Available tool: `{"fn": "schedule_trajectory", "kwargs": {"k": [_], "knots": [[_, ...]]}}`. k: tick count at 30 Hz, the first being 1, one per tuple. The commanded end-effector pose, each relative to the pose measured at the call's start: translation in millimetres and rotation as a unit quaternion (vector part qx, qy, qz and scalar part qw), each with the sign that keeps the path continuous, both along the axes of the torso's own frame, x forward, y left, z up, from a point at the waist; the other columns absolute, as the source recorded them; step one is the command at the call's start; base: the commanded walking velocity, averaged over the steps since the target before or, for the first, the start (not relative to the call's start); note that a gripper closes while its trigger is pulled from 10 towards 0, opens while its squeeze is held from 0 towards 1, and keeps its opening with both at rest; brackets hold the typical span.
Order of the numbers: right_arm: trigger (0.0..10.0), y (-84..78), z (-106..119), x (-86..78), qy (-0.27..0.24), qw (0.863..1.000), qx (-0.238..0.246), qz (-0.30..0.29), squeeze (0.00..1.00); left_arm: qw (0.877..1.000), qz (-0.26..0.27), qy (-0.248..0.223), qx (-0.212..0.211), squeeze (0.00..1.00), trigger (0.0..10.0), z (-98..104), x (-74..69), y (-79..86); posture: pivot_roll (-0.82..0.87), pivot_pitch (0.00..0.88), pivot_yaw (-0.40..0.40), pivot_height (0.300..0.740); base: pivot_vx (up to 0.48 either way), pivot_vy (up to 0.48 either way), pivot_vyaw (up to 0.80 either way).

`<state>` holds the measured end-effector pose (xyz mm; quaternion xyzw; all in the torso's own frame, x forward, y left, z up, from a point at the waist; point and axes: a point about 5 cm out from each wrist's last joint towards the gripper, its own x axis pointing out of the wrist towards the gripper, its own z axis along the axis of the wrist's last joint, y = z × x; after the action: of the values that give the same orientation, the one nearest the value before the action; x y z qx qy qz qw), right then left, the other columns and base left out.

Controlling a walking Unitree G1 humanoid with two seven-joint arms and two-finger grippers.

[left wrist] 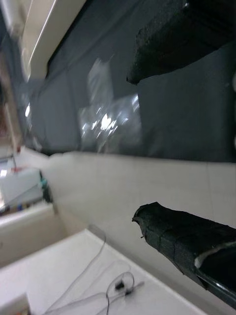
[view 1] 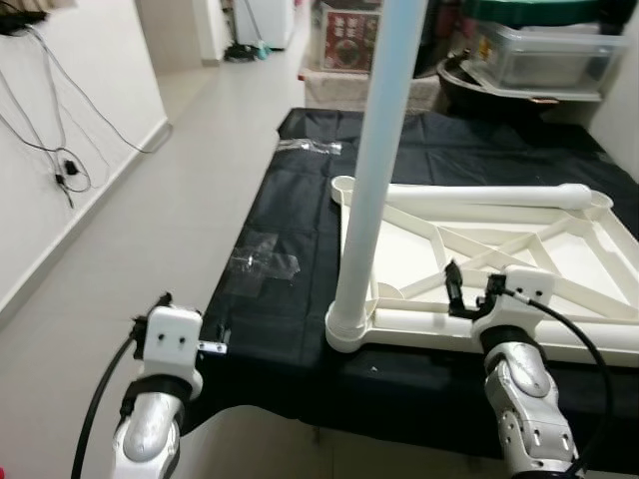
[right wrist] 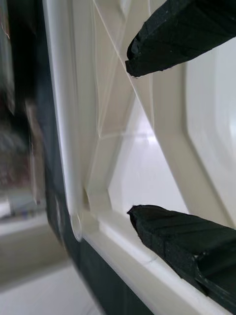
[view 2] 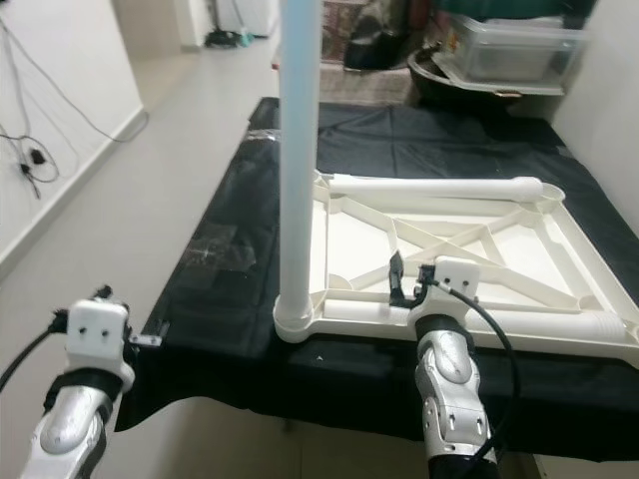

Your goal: Building children table

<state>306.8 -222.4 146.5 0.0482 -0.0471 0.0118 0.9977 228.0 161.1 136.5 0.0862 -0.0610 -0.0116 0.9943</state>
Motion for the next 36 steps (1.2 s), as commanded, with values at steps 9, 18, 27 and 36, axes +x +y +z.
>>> {"fn": "schedule_trajectory", "kwargs": {"k": [9, 18, 27, 36], "knots": [[10.0, -18.6, 16, -0.3, 0.027, 0.978, 0.032, 0.205, 0.00, 0.984, -0.173, 0.039, 0.013, 0.00, 10.0, -15, -29.5, -37.6, 0.07, 0.140, -0.046, 0.740, 0.000, 0.000, 0.00], [10.0, -12.1, 39, -21.8, 0.040, 0.884, 0.048, 0.464, 0.00, 0.968, -0.247, 0.048, -0.008, 0.00, 10.0, -16, -41.5, -66.5, 0.07, 0.166, -0.044, 0.740, 0.000, 0.000, 0.00], [10.0, 36.5, 45, -10.5, 0.027, 0.839, 0.021, 0.543, 1.00, 0.965, -0.259, 0.051, -0.008, 0.00, 10.0, -15, -44.6, -67.0, 0.09, 0.185, -0.041, 0.740, 0.000, 0.000, 0.00], [10.0, 57.3, 51, 5.1, 0.005, 0.836, -0.005, 0.549, 0.00, 0.964, -0.259, 0.054, -0.006, 0.00, 10.0, -14, -47.4, -69.1, 0.09, 0.198, -0.047, 0.740, 0.000, 0.000, 0.00]]}}
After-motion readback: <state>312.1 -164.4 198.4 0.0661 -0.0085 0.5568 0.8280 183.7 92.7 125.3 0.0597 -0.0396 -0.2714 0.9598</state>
